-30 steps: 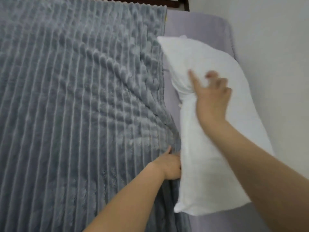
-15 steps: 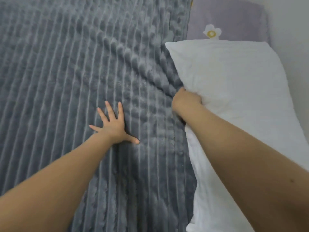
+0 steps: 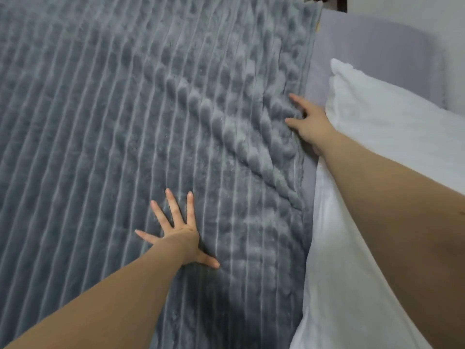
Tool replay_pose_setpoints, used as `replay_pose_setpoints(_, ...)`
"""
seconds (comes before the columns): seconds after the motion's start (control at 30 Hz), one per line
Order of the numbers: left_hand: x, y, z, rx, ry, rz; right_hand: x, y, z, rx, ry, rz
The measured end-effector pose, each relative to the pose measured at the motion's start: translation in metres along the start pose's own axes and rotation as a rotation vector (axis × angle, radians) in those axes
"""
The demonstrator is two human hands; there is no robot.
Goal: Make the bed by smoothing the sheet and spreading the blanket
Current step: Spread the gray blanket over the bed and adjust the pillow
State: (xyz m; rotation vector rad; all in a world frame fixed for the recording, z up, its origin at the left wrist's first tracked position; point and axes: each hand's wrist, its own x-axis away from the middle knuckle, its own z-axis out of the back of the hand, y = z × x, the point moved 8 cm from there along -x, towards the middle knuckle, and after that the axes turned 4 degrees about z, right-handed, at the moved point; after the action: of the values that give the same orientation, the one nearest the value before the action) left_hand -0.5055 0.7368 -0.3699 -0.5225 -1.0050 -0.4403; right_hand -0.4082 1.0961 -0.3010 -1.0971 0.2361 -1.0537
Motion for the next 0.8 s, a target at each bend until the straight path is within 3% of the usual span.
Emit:
replay_pose_setpoints(0.1, -0.004, 0.000, -0.003, 0.013, -0.036, 0.032, -0.010, -0.001, -0.004, 0.111, 0.008, 0.041)
replay_pose_setpoints(0.2, -0.006, -0.001, -0.008, 0.018, -0.079, 0.019, -0.011, 0.008, 0.032, -0.007, 0.365, -0.037)
replay_pose_setpoints(0.27, -0.008, -0.001, -0.009, 0.015, -0.088, 0.011, -0.008, 0.021, 0.045, -0.083, 0.514, -0.142)
replay_pose_setpoints(0.33, -0.008, 0.000, -0.010, 0.008, -0.090, 0.011, -0.010, 0.014, 0.033, 0.140, 0.414, -0.059)
replay_pose_setpoints(0.43, -0.008, 0.000, -0.010, 0.007, -0.086, 0.019, 0.002, -0.038, -0.006, 0.528, 0.392, 0.357)
replay_pose_setpoints(0.5, -0.008, 0.000, -0.009, 0.003, -0.068, 0.022, 0.021, -0.060, -0.079, 0.851, 0.025, 0.746)
replay_pose_setpoints(0.53, -0.007, 0.000, -0.009, 0.001, -0.054, 0.023, 0.033, -0.049, -0.109, 0.970, -0.189, 0.845)
replay_pose_setpoints(0.57, -0.007, 0.000, -0.008, 0.000, -0.039, 0.022, 0.039, -0.031, -0.120, 1.035, -0.315, 0.809)
replay_pose_setpoints(0.6, -0.006, 0.000, -0.007, -0.001, -0.022, 0.017, 0.039, -0.013, -0.110, 1.050, -0.288, 0.685)
replay_pose_setpoints(0.73, -0.003, 0.001, -0.003, -0.004, 0.037, -0.007, 0.045, 0.048, -0.003, 0.780, 0.312, -0.180)
replay_pose_setpoints(0.77, -0.002, 0.001, -0.002, -0.006, 0.052, -0.018, 0.056, 0.046, 0.005, 0.831, 0.382, -0.213)
replay_pose_setpoints(0.8, -0.001, 0.001, -0.001, -0.009, 0.067, -0.033, 0.067, 0.036, -0.002, 0.887, 0.382, -0.088)
